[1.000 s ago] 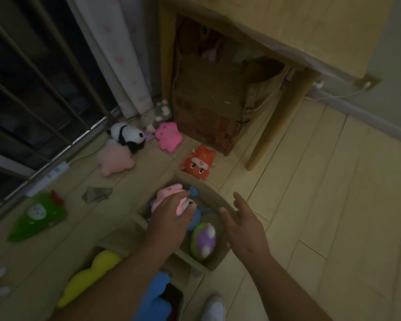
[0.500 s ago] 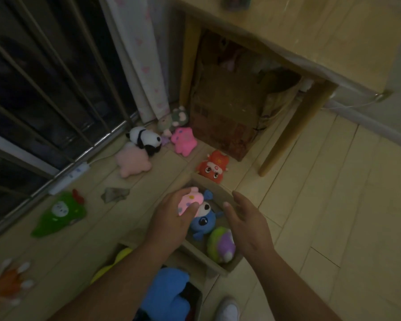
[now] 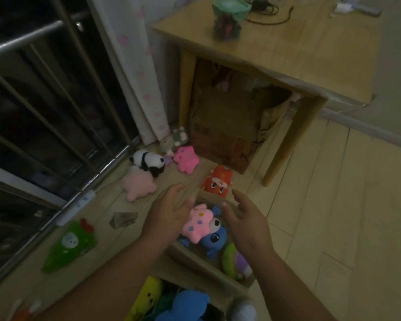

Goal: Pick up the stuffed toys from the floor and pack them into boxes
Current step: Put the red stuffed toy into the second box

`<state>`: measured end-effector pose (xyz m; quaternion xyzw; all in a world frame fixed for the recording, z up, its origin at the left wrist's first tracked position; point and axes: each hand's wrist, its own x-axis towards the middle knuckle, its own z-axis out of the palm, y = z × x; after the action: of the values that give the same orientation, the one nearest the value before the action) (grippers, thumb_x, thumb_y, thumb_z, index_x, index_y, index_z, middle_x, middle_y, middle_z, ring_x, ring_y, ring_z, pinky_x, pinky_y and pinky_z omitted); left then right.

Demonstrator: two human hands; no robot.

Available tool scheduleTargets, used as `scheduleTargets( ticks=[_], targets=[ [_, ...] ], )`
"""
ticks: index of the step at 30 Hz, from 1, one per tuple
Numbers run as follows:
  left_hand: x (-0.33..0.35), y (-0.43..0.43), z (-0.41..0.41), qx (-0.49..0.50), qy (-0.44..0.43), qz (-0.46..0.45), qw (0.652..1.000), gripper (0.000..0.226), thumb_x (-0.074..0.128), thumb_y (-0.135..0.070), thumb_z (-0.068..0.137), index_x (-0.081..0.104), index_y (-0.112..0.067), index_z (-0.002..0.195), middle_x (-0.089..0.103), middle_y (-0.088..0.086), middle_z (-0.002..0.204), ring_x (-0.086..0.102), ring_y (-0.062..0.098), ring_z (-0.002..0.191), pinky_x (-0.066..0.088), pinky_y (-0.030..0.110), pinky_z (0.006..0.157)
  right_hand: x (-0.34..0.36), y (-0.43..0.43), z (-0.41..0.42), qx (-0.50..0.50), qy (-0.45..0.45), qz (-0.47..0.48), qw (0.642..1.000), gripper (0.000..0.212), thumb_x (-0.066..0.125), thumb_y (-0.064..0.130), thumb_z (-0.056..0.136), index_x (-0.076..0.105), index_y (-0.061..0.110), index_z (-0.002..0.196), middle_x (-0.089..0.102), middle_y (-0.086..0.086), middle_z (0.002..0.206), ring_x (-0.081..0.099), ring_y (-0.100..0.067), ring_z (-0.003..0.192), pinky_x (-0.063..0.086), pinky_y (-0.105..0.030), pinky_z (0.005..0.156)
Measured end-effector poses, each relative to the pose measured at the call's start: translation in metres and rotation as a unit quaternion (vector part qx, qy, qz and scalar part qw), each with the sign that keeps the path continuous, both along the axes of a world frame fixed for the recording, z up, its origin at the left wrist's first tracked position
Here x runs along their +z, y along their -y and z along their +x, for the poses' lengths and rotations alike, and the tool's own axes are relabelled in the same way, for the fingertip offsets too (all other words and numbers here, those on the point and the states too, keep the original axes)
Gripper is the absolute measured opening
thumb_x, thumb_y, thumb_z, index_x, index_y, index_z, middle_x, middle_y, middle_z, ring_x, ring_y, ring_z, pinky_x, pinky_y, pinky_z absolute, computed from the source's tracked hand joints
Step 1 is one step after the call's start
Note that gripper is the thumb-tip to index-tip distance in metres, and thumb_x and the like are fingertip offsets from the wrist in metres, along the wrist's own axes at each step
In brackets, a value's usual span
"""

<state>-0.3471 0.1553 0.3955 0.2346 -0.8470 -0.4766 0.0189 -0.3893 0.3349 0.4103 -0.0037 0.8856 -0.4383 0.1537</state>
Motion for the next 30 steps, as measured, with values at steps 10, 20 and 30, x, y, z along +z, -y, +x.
scheduleTargets(
  ticks=[10, 20, 30],
  targets=[
    [-0.021, -0.06, -0.107, -0.002, 0.033, -0.006, 0.999, 0.041, 0.058, -0.04, 0.09, 0.05, -0.03, 0.128, 0.052, -0.009, 0.124, 0.046, 0.007, 0.112, 0.041, 0.032, 0.096, -0.03, -0.057, -0.099, 0.009, 0.02, 0.01, 1.0, 0.052, 0.055, 0.047, 0.09, 0.045, 0.034, 0.139, 0.051, 0.007, 0.139, 0.05, -0.014, 0.123, 0.044, -0.032, 0.1],
    [-0.046, -0.091, -0.172, -0.028, 0.066, -0.036, 0.997, 0.034, 0.059, -0.038, 0.09, 0.05, -0.032, 0.122, 0.052, -0.011, 0.116, 0.046, 0.006, 0.109, 0.038, 0.026, 0.09, -0.068, -0.101, -0.173, 0.028, 0.058, 0.004, 0.998, 0.053, 0.055, 0.048, 0.09, 0.044, 0.031, 0.139, 0.05, 0.005, 0.141, 0.047, -0.014, 0.126, 0.036, -0.023, 0.097],
    [-0.085, -0.094, -0.215, -0.065, 0.075, -0.043, 0.994, 0.042, 0.058, -0.035, 0.091, 0.048, -0.028, 0.132, 0.049, -0.01, 0.125, 0.044, 0.007, 0.113, 0.034, 0.022, 0.092, -0.108, -0.1, -0.199, -0.003, 0.07, -0.034, 0.997, 0.049, 0.056, 0.04, 0.092, 0.045, 0.029, 0.138, 0.054, 0.005, 0.134, 0.048, -0.005, 0.107, 0.027, -0.01, 0.077]
  ],
)
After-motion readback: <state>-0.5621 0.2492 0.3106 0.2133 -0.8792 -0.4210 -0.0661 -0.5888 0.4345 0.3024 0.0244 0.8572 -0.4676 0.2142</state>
